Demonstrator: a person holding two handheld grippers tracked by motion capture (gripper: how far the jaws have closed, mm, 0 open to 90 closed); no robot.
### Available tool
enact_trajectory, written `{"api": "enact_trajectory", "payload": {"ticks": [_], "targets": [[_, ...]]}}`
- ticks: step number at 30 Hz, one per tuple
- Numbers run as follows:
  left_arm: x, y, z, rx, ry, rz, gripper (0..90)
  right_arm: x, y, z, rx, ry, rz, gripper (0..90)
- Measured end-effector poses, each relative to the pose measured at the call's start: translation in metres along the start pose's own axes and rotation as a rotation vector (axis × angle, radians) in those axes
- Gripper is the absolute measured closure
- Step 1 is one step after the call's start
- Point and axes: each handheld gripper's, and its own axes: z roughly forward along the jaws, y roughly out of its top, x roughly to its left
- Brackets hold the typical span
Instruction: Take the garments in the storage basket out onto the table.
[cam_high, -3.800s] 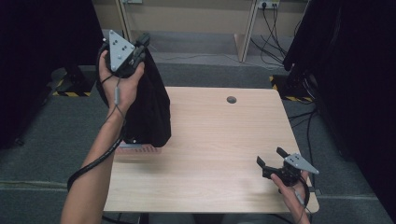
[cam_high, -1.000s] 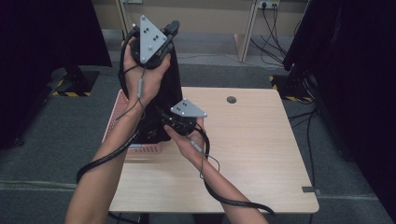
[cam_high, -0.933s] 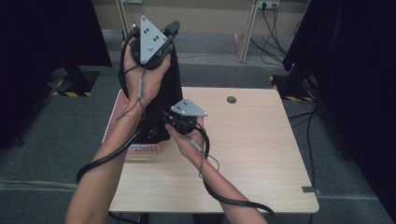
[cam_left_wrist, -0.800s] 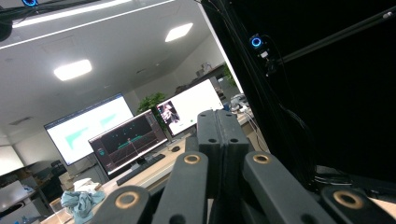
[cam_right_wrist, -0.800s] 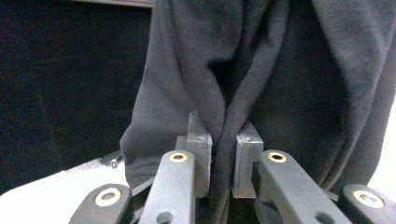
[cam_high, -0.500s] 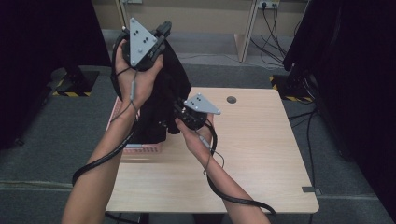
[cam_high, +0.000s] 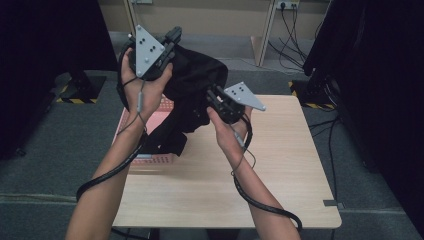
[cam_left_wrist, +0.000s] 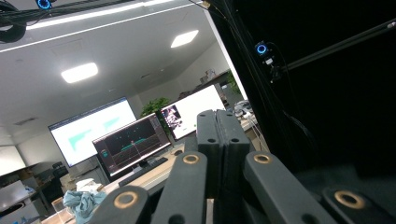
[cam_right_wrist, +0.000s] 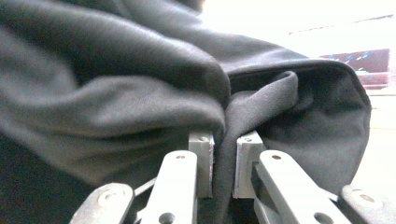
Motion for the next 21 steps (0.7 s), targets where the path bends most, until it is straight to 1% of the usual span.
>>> {"api": "enact_trajectory", "payload": {"ticks": [3,8,11,14,21], "targets": [[-0.002,-0.002,0.000,0.001,-0.005,-0.001,88.3,-0.008,0.011,-0.004,-0.020,-0.021,-0.001,82.1],[-0.005,-0.007,0.001,0.007,-0.013,-0.008,88.1,-0.019,0.026,-0.012,-0.041,-0.049,-0.022,82.1],[-0.009,-0.010,0.002,0.012,-0.021,-0.007,87.8,-0.025,0.033,-0.017,-0.052,-0.068,-0.026,82.1],[-0.013,-0.013,0.003,0.018,-0.028,-0.008,87.7,-0.032,0.038,-0.022,-0.056,-0.089,-0.033,82.1],[-0.018,-0.022,0.004,0.029,-0.037,-0.030,86.7,-0.050,0.046,-0.037,-0.070,-0.130,-0.023,82.1]]}}
